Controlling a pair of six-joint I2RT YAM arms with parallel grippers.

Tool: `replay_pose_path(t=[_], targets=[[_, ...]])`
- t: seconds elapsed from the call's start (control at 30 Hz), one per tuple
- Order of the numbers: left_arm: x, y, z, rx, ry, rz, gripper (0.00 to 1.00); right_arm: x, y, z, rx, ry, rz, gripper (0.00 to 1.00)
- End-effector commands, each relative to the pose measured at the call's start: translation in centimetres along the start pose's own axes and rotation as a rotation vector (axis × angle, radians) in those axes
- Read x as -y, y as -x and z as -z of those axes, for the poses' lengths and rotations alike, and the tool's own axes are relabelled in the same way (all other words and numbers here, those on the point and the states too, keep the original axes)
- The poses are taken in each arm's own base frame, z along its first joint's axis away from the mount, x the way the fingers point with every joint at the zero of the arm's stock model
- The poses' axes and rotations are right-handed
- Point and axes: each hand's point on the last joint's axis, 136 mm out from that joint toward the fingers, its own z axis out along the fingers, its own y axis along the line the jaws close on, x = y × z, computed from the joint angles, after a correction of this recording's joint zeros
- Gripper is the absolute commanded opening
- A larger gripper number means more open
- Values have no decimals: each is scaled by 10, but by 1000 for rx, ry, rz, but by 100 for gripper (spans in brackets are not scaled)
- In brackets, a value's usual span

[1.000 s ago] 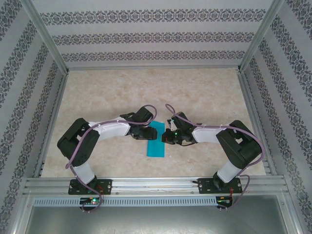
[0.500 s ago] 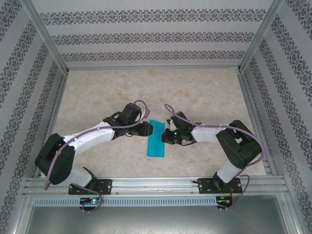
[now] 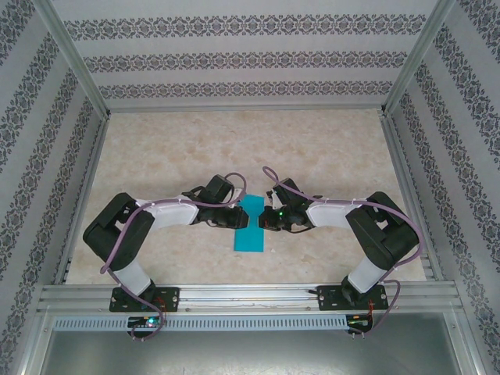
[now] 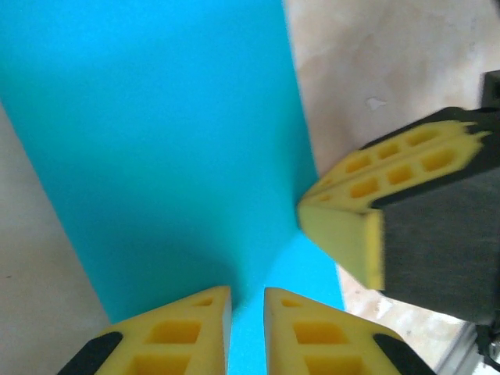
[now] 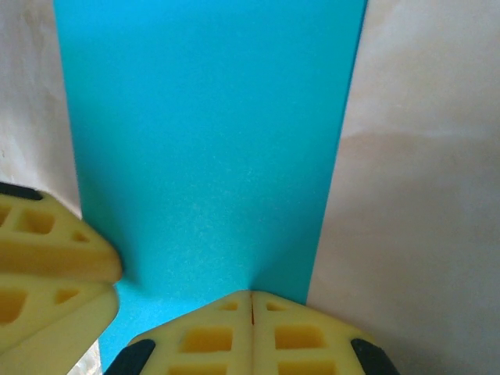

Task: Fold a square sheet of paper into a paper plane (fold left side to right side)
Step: First fold the square sheet of paper in half at the center of the table.

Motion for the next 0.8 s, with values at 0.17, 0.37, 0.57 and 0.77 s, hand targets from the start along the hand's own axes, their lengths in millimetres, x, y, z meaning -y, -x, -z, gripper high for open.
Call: replay_pose_path(t=[0.17, 0.37, 0.57, 0.77], targets=[[-39, -5, -4, 18, 52, 66, 17, 69, -40, -10, -115, -267, -58, 0], [-57, -11, 8, 36, 62, 115, 16, 73, -42, -8, -119, -282, -58, 0], [-37, 1, 31, 99, 3, 66, 13, 67, -39, -7, -112, -263, -47, 0], [3, 13, 46, 153, -152, 7, 9, 63, -35, -6, -100, -251, -40, 0]])
